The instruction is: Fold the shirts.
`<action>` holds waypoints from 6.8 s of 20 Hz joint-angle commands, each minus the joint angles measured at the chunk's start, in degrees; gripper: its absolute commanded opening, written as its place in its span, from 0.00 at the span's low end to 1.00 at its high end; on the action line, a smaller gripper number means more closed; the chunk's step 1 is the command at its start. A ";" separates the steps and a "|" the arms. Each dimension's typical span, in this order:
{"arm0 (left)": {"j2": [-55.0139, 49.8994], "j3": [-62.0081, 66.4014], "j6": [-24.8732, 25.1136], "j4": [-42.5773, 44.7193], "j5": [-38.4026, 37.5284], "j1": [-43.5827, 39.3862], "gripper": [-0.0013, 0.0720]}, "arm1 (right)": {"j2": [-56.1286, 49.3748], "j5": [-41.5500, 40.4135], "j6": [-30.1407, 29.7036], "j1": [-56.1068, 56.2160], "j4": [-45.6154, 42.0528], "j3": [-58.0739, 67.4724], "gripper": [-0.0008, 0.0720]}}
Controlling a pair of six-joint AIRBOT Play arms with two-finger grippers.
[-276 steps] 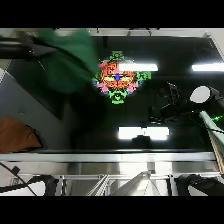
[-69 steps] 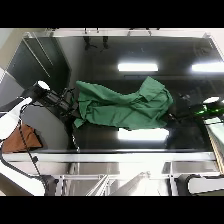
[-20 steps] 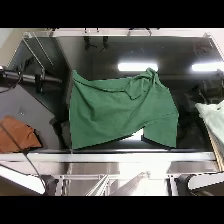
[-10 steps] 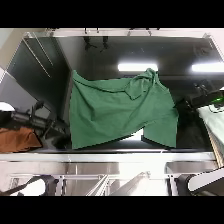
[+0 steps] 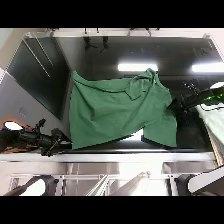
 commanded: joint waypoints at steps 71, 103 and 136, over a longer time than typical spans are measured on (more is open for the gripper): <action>-55.10 94.18 11.28 -4.39 -16.55 -7.58 0.99 | 3.80 -16.61 -8.66 -1.40 20.98 3.91 0.48; -32.79 49.03 13.49 2.54 -11.28 -4.11 0.06 | 40.22 -15.69 7.30 1.62 9.66 -52.87 0.04; -55.78 94.18 4.92 -15.47 -9.60 -3.21 0.43 | 3.04 -11.39 -8.37 1.22 24.48 7.10 0.61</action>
